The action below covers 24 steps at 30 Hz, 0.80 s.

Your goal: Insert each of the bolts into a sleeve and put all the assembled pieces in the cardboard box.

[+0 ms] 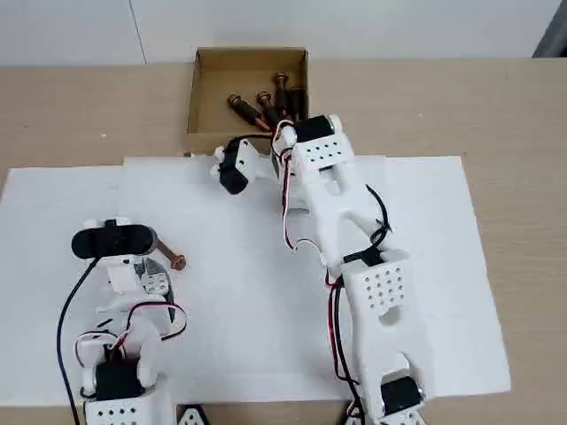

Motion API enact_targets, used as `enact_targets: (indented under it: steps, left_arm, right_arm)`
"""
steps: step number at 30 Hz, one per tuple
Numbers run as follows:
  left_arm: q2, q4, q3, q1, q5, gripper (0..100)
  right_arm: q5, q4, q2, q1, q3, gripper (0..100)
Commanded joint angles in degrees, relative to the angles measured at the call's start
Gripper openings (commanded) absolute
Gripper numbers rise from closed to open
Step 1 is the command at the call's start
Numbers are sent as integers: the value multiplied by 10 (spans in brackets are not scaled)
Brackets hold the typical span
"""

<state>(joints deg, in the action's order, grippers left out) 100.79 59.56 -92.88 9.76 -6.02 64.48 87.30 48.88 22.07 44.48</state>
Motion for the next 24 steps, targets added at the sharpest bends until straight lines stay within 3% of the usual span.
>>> enact_targets:
  steps: [1,10,24]
  left_arm:
    - [5,-3,1,3,2,6]
    - [5,-3,1,0,4,6]
    - [5,-3,1,2,4,6]
  right_arm:
    - [2,1,0,9,3,10]
    - [-88,27,-115,8,3,3]
    - [-337,82,-315,5,-2,2]
